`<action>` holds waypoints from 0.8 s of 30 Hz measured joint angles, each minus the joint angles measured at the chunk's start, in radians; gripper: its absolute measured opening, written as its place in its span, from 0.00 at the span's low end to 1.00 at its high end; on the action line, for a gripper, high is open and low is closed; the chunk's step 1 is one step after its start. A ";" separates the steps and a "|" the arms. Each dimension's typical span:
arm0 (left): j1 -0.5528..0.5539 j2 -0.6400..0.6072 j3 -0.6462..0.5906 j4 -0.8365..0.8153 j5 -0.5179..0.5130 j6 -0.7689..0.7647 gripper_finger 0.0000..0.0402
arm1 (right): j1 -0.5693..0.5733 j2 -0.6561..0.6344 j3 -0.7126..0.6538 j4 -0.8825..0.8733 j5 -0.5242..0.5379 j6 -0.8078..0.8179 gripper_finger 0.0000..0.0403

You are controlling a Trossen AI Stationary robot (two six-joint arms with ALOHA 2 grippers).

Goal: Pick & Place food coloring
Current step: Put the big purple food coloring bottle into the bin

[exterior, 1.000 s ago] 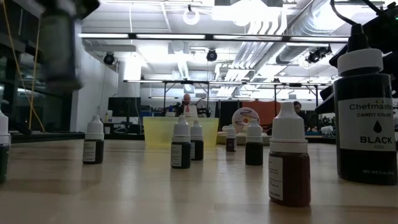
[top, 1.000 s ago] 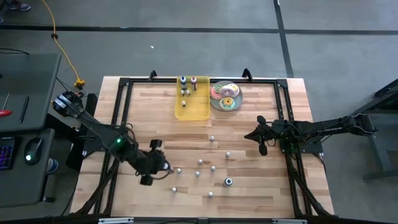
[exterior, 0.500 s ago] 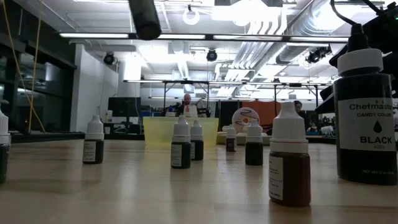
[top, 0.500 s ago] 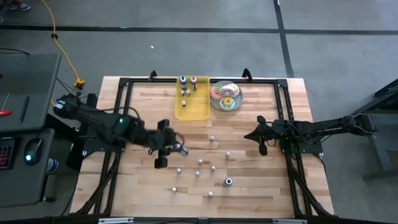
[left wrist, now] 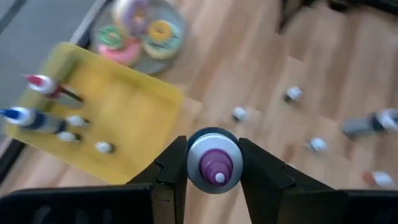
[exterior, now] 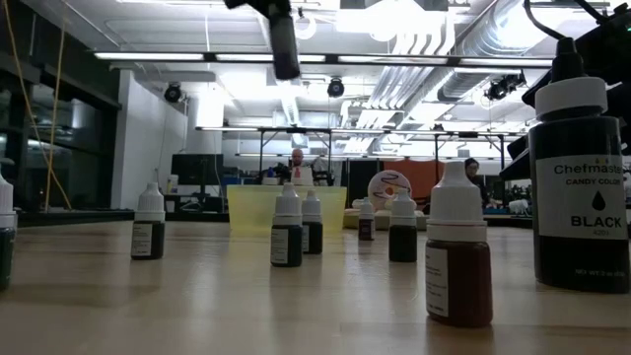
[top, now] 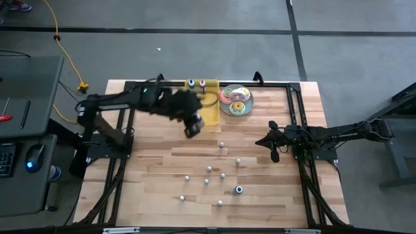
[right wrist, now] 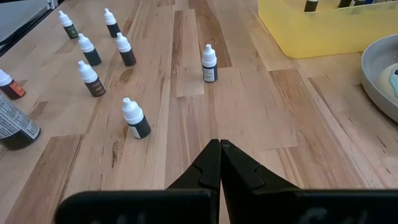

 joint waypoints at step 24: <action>0.365 0.509 0.332 -0.030 0.093 -0.027 0.25 | 0.000 0.000 0.000 0.001 0.000 0.000 0.00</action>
